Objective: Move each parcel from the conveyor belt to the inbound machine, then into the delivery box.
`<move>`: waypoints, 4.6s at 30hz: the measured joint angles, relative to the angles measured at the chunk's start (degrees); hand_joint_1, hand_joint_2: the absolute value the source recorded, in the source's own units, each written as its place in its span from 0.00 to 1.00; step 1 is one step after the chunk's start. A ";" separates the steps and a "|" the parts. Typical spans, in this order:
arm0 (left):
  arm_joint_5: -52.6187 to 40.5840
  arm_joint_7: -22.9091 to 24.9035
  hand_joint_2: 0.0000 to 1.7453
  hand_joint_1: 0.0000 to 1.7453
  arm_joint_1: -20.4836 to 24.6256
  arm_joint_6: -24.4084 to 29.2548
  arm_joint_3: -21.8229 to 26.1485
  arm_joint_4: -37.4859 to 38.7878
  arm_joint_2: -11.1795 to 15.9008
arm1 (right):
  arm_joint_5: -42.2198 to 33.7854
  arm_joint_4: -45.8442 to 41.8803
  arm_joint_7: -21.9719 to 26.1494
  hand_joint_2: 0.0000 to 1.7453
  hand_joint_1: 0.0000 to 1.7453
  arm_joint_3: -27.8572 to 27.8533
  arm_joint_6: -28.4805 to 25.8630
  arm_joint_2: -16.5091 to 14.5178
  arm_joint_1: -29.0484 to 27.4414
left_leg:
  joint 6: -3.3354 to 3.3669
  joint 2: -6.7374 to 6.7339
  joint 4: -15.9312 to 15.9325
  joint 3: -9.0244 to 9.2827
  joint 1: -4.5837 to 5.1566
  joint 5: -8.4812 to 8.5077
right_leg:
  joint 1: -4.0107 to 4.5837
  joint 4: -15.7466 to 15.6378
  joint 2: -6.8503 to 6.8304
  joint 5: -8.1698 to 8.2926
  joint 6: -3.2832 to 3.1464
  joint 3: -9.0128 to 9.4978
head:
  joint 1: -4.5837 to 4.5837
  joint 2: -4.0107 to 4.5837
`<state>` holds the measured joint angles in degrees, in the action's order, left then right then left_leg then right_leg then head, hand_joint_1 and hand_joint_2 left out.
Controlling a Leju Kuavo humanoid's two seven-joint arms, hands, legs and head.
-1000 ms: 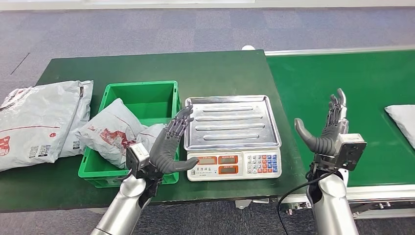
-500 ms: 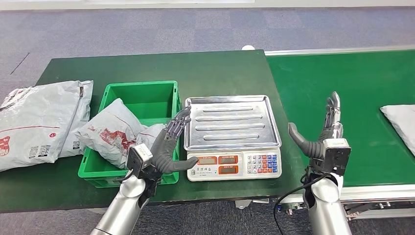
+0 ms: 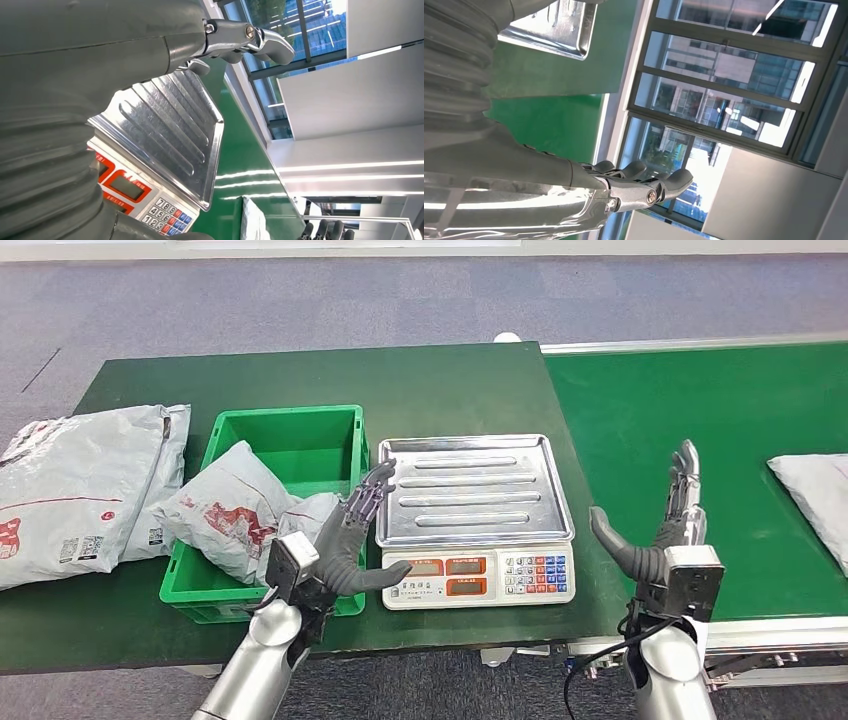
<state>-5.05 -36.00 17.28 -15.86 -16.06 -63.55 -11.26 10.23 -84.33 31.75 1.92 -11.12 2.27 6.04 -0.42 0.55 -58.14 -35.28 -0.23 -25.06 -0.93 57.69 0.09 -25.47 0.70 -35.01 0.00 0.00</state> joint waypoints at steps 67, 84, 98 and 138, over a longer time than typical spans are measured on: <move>2.01 -0.51 0.00 0.00 -0.32 12.12 1.10 1.34 -0.70 | 1.77 1.34 -1.11 1.00 0.00 -1.88 2.22 -0.31 0.53 | 0.00 -0.01 0.00 0.00 0.00 0.00 | 0.00 0.00 0.01 0.00 0.00 -0.01 | 0.00 0.00; 1.96 -0.80 0.00 0.00 -0.25 13.19 0.78 2.06 -0.66 | 2.45 6.77 -2.56 0.50 0.00 -4.92 -1.26 1.26 4.20 | 0.00 -0.02 -0.01 0.00 0.01 0.00 | -0.02 0.00 0.02 0.00 0.00 -0.01 | 0.00 0.00; 2.93 -0.16 0.00 0.00 -0.50 13.27 0.72 1.05 -0.16 | 9.76 28.06 -1.96 1.00 0.00 -16.79 -12.46 8.05 13.78 | 0.02 0.03 -0.02 0.00 0.06 -0.01 | -0.05 0.00 -0.01 0.02 0.01 0.00 | 0.00 0.00; 0.66 3.56 0.00 0.00 -3.10 8.80 0.72 -3.45 -0.35 | 36.90 59.72 -32.21 1.00 0.00 -23.69 -9.93 18.70 18.86 | 0.15 0.08 -0.02 -0.02 0.10 -0.10 | -0.10 -0.01 -0.08 -0.08 0.15 0.02 | 0.01 0.00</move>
<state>-4.39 -32.44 14.18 -7.06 -15.34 -67.00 -11.61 47.12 -24.61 -0.46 -21.77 -21.05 20.98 24.90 -0.27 0.63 -58.16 -35.29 -0.13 -25.16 -1.03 57.67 0.01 -25.55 0.84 -34.99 0.01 0.00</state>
